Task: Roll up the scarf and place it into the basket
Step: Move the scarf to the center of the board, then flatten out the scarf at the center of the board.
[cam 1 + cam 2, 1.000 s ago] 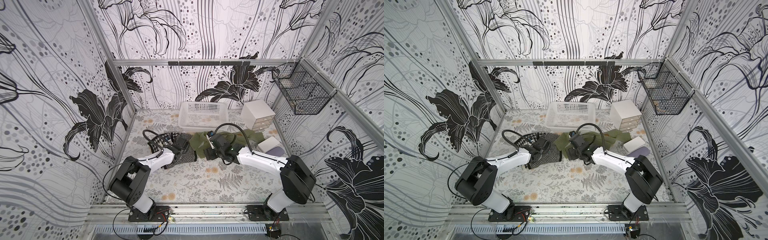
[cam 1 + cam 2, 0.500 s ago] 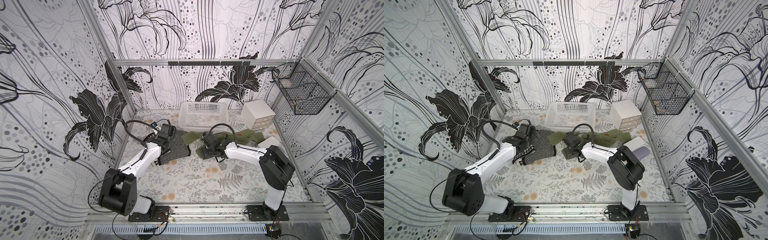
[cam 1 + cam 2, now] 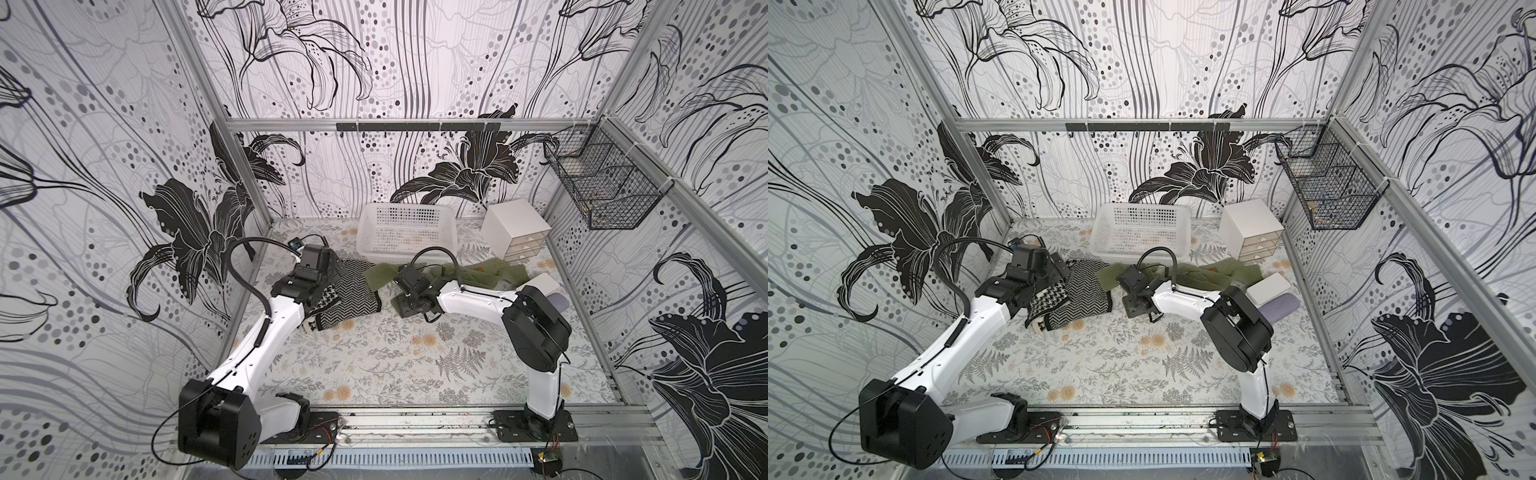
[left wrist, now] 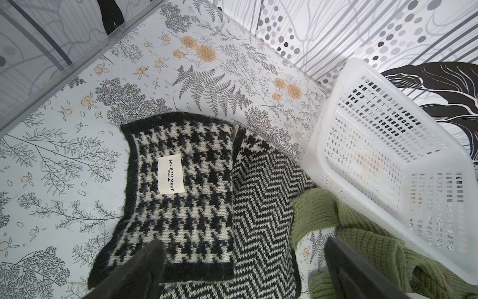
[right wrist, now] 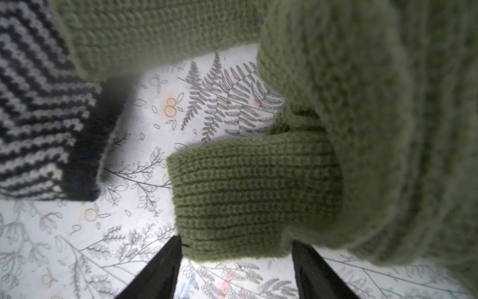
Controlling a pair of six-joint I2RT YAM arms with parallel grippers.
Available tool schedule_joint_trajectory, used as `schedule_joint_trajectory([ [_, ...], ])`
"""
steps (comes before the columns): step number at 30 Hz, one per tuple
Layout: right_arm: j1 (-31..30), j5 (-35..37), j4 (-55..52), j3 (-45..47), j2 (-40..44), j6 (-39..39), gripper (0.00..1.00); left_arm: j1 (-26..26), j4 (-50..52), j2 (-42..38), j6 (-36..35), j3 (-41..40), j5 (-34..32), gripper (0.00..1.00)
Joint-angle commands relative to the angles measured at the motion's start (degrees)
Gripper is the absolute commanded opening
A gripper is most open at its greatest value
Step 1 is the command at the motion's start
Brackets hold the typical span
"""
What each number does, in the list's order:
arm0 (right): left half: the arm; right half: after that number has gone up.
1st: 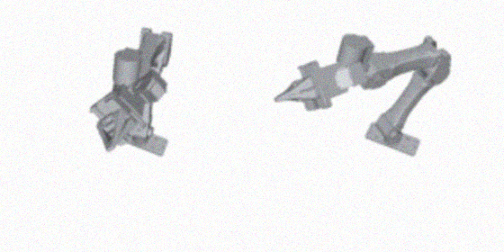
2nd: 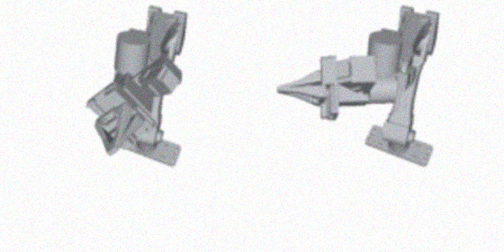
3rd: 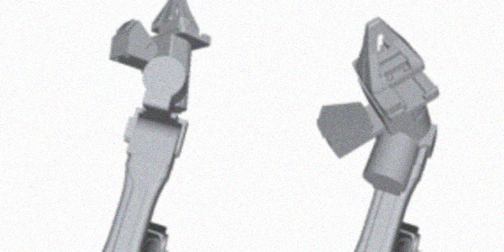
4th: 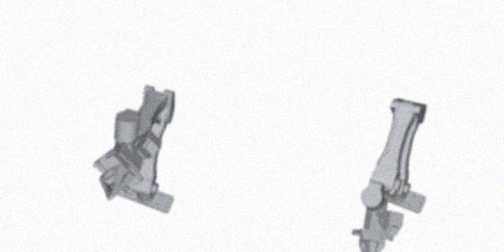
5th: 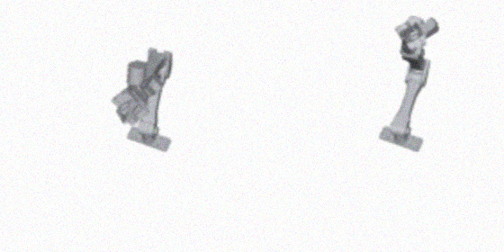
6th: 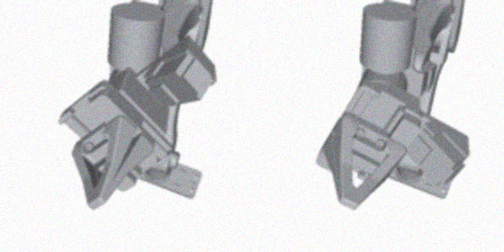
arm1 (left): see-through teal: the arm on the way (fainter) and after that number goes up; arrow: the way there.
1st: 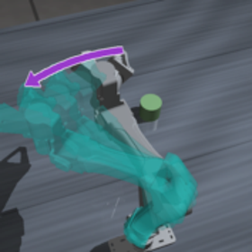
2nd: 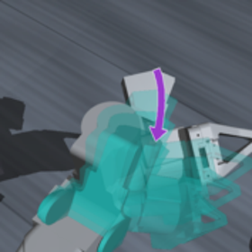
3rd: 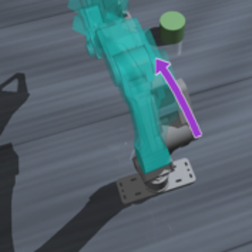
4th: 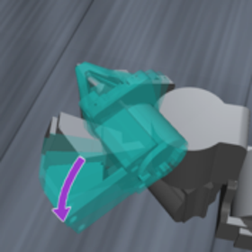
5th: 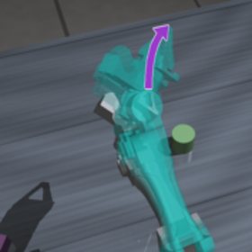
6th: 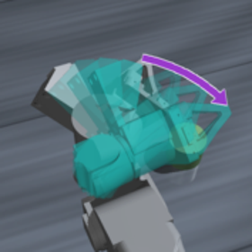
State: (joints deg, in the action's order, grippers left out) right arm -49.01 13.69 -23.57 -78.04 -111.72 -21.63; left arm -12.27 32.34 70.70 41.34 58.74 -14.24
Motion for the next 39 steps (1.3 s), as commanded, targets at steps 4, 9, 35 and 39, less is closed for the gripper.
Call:
schedule_joint_trajectory([
  [4, -5.7, 6.3, -12.1, -6.7, 1.5, 1.2, 0.76, 1.8, 0.7, -1.8, -2.5, 0.3, 2.4, 0.99],
  [9, -5.6, 1.9, -12.8, -10.3, -3.1, 2.2, 0.79, 2.7, 0.7, -2.0, -2.4, 0.3, 3.5, 0.99],
  [35, 0.6, -7.5, -15.4, -9.3, -11.6, 2.7, 0.00, 5.7, 1.9, -2.5, -3.4, 0.2, 5.3, 0.99],
  [39, -1.2, -10.8, -16.1, -7.6, -1.8, 4.4, 0.00, 5.8, 2.5, -2.7, -3.5, 0.6, 5.1, 0.99],
])
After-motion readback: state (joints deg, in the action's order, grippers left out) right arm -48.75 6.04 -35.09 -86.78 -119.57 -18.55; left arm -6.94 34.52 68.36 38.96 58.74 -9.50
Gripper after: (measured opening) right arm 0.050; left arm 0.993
